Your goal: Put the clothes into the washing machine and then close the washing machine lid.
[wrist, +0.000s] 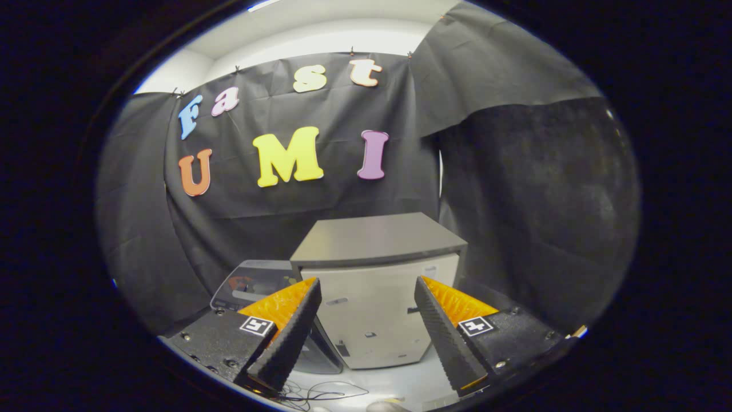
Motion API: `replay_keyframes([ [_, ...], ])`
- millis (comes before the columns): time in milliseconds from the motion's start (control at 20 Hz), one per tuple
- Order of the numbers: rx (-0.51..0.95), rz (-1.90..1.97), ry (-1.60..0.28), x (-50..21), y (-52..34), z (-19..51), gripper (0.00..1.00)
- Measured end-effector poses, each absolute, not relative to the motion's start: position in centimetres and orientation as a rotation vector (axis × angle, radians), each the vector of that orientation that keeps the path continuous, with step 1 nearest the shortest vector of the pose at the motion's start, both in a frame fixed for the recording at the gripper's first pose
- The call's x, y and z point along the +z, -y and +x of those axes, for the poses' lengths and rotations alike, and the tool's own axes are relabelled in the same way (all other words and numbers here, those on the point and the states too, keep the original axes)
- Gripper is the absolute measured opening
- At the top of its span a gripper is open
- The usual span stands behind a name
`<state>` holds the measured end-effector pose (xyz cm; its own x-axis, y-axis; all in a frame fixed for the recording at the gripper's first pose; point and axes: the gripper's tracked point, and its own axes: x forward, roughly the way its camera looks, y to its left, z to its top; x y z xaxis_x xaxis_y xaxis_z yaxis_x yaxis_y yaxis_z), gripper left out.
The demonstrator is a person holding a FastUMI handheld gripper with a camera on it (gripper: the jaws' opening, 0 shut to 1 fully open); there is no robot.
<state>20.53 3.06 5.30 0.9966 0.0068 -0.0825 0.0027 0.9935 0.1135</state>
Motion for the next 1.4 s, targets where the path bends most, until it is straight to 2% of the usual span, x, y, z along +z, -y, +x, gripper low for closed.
replay_keyframes([
  [500, 0.014, 0.078, -0.152, -1.8, 3.7, 12.6, 1.0],
  [1400, -0.01, 0.082, -0.149, -2.0, 5.6, 7.6, 1.0],
])
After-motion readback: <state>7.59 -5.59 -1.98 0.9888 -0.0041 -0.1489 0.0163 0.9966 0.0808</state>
